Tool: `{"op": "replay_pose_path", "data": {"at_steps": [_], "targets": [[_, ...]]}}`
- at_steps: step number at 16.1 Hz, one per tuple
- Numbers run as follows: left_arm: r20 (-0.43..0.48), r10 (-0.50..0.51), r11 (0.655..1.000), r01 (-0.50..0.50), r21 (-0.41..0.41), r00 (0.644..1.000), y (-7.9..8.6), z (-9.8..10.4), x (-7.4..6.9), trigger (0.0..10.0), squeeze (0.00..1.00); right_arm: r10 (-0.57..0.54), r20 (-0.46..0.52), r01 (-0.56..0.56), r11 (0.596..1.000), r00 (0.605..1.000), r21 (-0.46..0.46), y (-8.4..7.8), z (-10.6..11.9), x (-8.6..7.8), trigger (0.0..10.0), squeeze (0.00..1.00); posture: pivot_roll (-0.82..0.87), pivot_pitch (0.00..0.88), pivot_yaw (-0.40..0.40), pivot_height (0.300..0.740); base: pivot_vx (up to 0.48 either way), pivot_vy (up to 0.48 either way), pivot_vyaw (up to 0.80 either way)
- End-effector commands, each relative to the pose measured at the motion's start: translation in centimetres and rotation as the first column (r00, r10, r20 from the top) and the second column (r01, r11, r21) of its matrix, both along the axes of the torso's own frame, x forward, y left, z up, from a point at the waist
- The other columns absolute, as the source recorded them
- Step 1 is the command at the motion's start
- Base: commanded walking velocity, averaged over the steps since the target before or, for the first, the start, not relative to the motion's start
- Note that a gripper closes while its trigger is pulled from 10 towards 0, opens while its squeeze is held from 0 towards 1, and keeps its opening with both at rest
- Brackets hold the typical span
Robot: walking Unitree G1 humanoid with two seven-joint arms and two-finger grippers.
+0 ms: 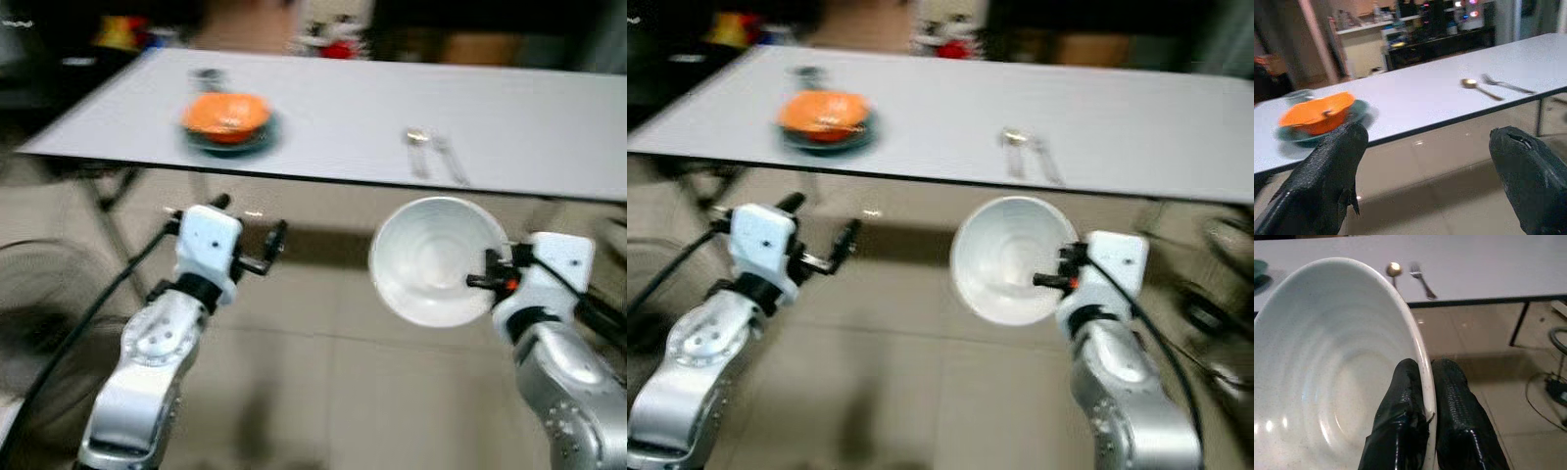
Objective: Setting the table
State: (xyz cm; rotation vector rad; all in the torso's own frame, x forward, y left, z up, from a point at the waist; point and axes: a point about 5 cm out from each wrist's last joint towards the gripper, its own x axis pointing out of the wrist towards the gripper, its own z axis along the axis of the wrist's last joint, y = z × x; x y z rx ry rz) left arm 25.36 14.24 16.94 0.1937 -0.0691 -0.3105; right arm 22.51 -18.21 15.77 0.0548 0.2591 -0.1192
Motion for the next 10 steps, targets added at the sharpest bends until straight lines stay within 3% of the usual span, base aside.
{"op": "replay_pose_path", "data": {"at_steps": [1, 5, 7, 10], "targets": [[-0.003, -0.001, 1.0, 0.001, -0.017, 1.0, -0.13, 0.16, 0.19, 10.0, 0.03, -0.004, 0.043, 0.005, 1.0, 0.999, -0.02, -0.15, 0.99, 0.05, 10.0, 0.0, 0.06, 0.0, 0.017, 0.74, 0.0, 0.0, 0.0], [-0.002, -0.007, 1.0, 0.007, -0.005, 1.0, -0.13, 0.12, 0.47, 10.0, 0.04, 0.018, 0.081, -0.01, 0.995, 0.997, -0.101, -0.02, 1.63, 0.33, 10.0, 0.0, 0.05, 0.0, 0.023, 0.74, 0.0, 0.0, 0.0], [0.001, -0.015, 1.0, 0.015, -0.01, 1.0, -0.18, 0.18, 0.43, 10.0, 0.05, 0.004, 0.076, 0.002, 0.997, 0.997, -0.079, -0.1, 1.62, 0.45, 10.0, 0.0, 0.05, 0.0, 0.022, 0.74, 0.0, 0.0, 0.0], [-0.001, -0.025, 0.999, 0.025, -0.024, 1.0, -0.25, 0.22, 0.38, 10.0, 0.07, 0.032, 0.107, -0.031, 0.999, 0.994, -0.007, 0.22, 1.96, 0.4, 10.0, 0.0, 0.06, 0.0, 0.02, 0.74, 0.278, 0.0, 0.0]]}}
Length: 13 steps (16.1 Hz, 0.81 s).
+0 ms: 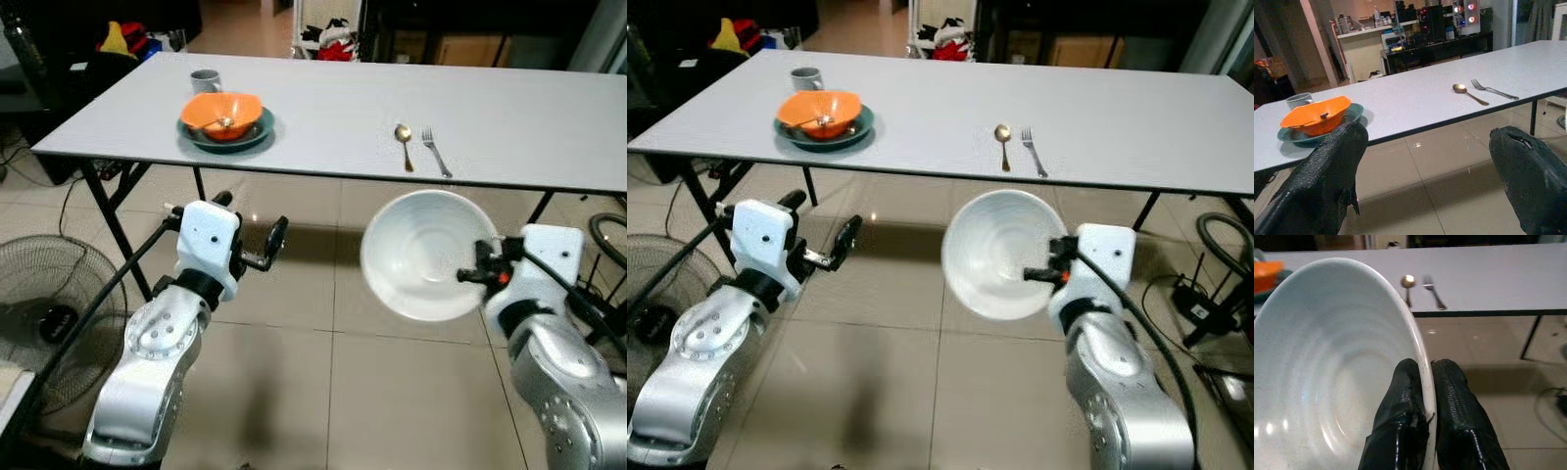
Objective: Setting the table
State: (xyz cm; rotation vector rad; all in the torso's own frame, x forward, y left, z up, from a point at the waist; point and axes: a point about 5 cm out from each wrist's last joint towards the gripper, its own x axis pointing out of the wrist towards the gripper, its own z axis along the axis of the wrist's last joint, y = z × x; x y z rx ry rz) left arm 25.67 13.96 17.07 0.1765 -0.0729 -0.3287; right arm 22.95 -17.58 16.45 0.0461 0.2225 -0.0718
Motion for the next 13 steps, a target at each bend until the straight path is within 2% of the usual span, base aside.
{"op": "replay_pose_path", "data": {"at_steps": [1, 6, 13], "targets": [[-0.002, -0.008, 1.0, 0.008, -0.009, 1.0, 0.0, 0.08, 0.05, 10.0, 0.07, -0.017, 0.072, 0.016, 1.0, 0.997, 0.008, -0.38, 1.31, -0.02, 10.0, 0.0, 0.06, 0.0, 0.02, 0.74, 0.311, 0.0, 0.0], [-0.007, -0.016, 1.0, 0.015, -0.018, 1.0, -0.04, 0.07, -0.07, 10.0, 0.07, -0.026, 0.081, 0.024, 0.999, 0.996, 0.022, -0.46, 1.51, 0.04, 10.0, 0.0, 0.05, 0.0, 0.021, 0.74, 0.326, 0.0, -0.73], [-0.011, -0.018, 1.0, 0.018, -0.022, 1.0, -0.12, 0.05, -0.01, 10.0, 0.07, -0.026, 0.093, 0.022, 0.999, 0.995, 0.041, -0.53, 1.76, 0.19, 10.0, 0.0, 0.05, 0.0, 0.022, 0.74, 0.325, 0.0, 0.0]]}}
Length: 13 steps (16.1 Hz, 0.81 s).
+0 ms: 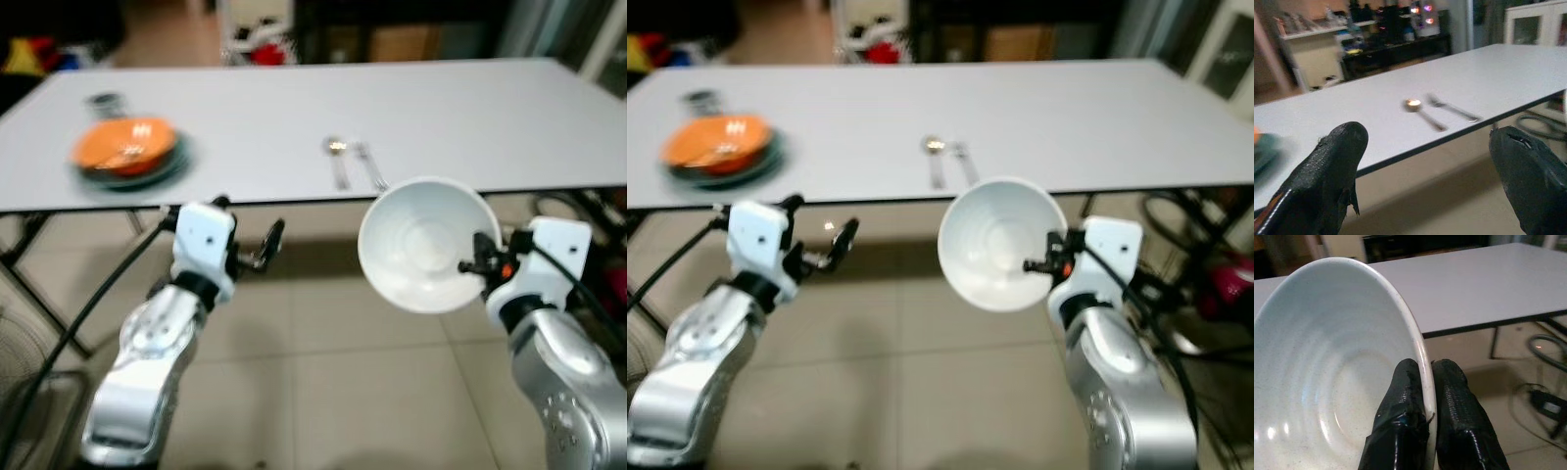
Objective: Setting the table
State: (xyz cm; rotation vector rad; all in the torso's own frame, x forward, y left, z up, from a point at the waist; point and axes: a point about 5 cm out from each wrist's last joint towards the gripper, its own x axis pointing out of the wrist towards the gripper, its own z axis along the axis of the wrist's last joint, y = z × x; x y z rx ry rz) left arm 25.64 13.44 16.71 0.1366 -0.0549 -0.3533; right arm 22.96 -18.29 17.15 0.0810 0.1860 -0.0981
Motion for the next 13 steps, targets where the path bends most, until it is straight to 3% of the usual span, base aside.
{"op": "replay_pose_path", "data": {"at_steps": [1, 13], "targets": [[0.015, 0.007, 1.0, -0.007, 0.013, 1.0, 0.41, 0.41, 0.03, 10.0, 0.07, 0.01, 0.061, -0.01, 1.0, 0.998, 0.012, 0.23, 1.13, 0.21, 10.0, 0.0, 0.05, 0.0, 0.022, 0.74, 0.33, 0.0, 0.0], [0.017, -0.004, 1.0, 0.004, 0.009, 1.0, 0.31, 0.64, 0.05, 10.0, 0.07, 0.0, 0.074, -0.002, 1.0, 0.997, 0.017, 0.11, 1.44, 0.37, 10.0, 0.0, 0.05, 0.0, 0.024, 0.74, 0.328, 0.0, 0.0]]}}
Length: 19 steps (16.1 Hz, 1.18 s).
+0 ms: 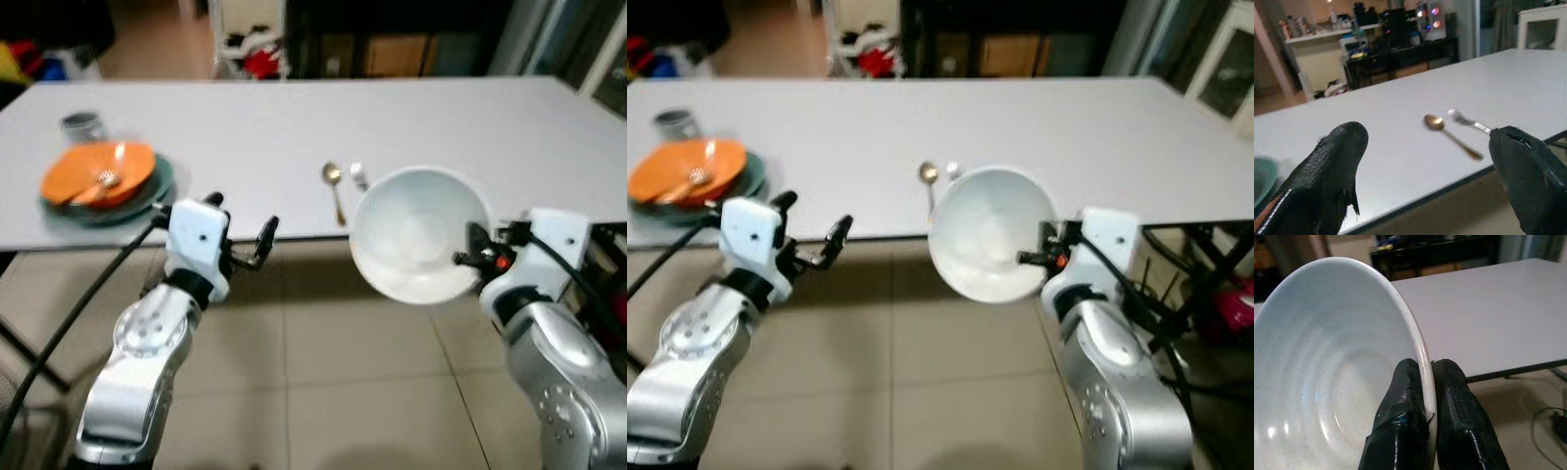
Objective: Setting the table
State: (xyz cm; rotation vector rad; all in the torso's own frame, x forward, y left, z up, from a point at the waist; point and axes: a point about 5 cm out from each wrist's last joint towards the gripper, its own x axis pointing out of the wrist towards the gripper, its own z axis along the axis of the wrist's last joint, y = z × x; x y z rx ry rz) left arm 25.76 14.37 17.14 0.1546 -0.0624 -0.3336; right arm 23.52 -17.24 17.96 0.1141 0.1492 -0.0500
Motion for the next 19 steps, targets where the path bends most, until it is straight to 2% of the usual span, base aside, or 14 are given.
{"op": "replay_pose_path", "data": {"at_steps": [1, 8, 11, 19], "targets": [[0.005, -0.025, 1.0, 0.025, -0.007, 1.0, -0.64, 0.23, -0.05, 10.0, 0.06, -0.043, 0.035, 0.044, 0.999, 0.998, -0.014, -0.92, 0.66, -0.19, 10.0, 0.0, 0.05, 0.0, 0.027, 0.74, 0.319, 0.0, 0.0], [0.005, -0.032, 0.999, 0.032, -0.01, 0.999, -0.83, 0.28, 0.05, 10.0, 0.07, -0.052, 0.023, 0.052, 0.999, 0.998, -0.014, -1.05, 0.57, -0.21, 10.0, 0.0, 0.05, 0.0, 0.027, 0.74, 0.326, 0.0, 0.0], [0.006, -0.033, 0.999, 0.033, -0.011, 0.999, -0.82, 0.32, 0.05, 10.0, 0.07, -0.056, 0.019, 0.056, 0.998, 0.998, -0.002, -1.02, 0.52, -0.21, 10.0, 0.0, 0.05, 0.0, 0.029, 0.74, 0.324, 0.0, -0.78], [0.009, -0.032, 0.999, 0.032, -0.012, 0.999, -0.79, 0.41, 0.18, 10.0, 0.07, -0.044, 0.031, 0.044, 0.999, 0.999, 0.0, -0.88, 0.72, -0.09, 10.0, 0.0, 0.05, 0.0, 0.027, 0.74, 0.326, 0.0, 0.0]]}}
